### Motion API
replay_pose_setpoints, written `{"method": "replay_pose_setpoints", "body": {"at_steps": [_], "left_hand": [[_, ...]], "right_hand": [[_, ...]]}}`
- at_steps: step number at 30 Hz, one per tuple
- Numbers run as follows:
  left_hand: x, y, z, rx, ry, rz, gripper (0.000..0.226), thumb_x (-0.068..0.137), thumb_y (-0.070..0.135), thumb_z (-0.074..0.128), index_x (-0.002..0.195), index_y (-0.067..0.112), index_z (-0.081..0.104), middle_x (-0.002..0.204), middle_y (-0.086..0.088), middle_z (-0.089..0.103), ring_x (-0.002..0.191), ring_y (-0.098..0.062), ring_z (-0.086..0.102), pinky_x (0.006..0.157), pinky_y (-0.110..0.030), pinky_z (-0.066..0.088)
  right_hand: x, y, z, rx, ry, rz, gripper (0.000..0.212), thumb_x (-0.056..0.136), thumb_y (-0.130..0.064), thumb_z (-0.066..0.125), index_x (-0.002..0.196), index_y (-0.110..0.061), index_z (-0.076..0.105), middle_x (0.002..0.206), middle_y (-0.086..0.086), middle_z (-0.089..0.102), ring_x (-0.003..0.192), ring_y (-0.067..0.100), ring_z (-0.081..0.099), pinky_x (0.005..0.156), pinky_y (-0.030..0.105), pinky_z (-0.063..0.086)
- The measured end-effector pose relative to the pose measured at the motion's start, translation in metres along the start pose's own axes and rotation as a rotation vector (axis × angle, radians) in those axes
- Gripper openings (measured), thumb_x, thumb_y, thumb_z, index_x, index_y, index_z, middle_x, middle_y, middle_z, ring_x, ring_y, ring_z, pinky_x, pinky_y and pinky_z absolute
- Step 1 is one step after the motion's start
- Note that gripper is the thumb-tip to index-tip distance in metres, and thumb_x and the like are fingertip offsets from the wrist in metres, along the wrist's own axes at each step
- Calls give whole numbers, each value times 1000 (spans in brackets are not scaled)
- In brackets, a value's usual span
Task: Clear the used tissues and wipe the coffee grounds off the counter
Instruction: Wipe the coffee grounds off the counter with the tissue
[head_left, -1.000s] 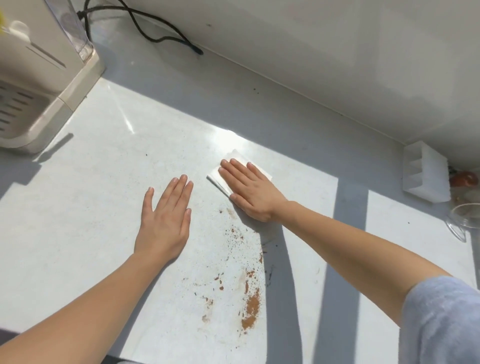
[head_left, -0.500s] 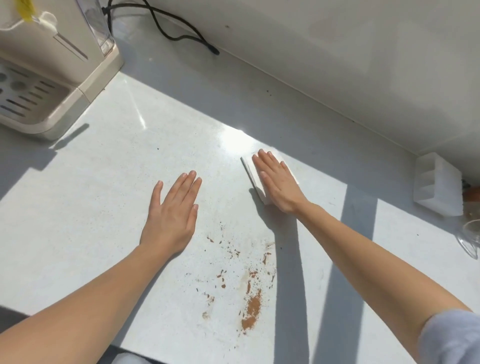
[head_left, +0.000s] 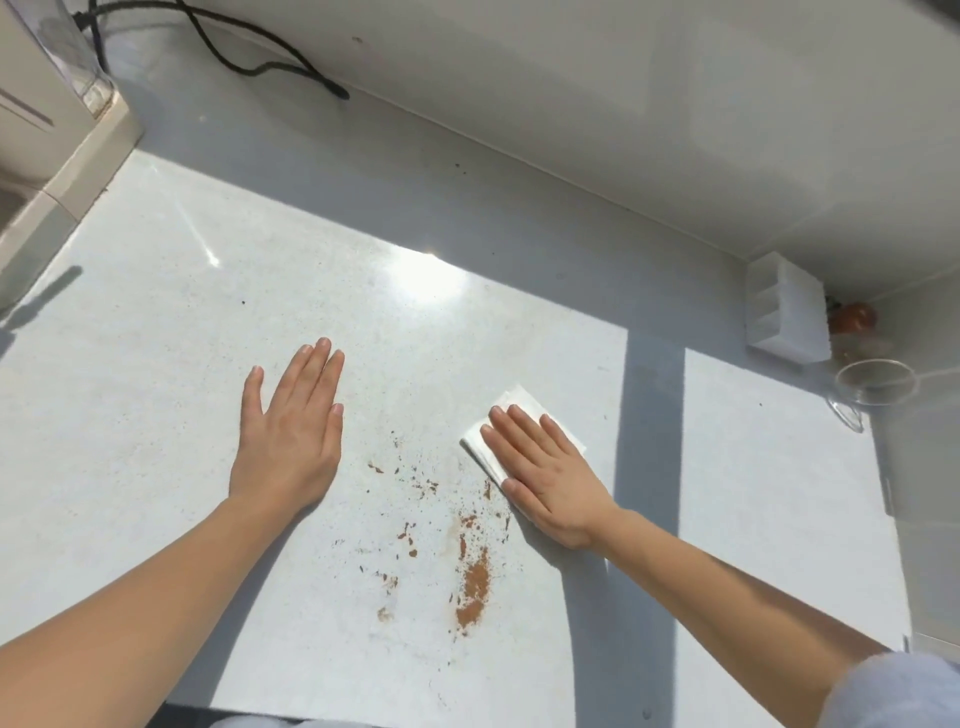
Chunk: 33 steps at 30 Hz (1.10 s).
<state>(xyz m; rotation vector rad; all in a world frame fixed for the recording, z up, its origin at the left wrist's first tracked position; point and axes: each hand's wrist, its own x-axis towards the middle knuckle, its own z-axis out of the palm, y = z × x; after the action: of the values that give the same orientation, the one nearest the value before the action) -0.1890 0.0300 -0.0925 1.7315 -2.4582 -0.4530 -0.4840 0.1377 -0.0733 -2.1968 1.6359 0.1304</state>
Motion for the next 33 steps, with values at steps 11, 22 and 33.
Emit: {"method": "replay_pose_setpoints", "body": {"at_steps": [11,22,33], "left_hand": [[0,2,-1,-3,-6,8,58,95,32,14,152,19,12,160,6,6,146,-7,5,117,-44,-3],[1,-1,3,12,0,0,57,96,31,15,152,21,13,160,7,7,146,-7,6,116,-43,-3],[-1,4,-1,-13,-6,2,59,94,35,11,151,19,17,160,7,10,146,-6,7,114,-34,-13]], "right_hand": [[-47,22,13,316,373,871,61,99,-35,20,153,-14,3,162,1,1,149,15,0,121,37,0],[65,8,-7,103,300,561,57,102,-34,19,153,-17,0,162,1,-5,148,15,-10,120,36,-7],[-11,-22,22,235,376,767,60,102,-34,26,154,-17,-1,160,-4,-9,148,10,-11,120,36,-7]]}}
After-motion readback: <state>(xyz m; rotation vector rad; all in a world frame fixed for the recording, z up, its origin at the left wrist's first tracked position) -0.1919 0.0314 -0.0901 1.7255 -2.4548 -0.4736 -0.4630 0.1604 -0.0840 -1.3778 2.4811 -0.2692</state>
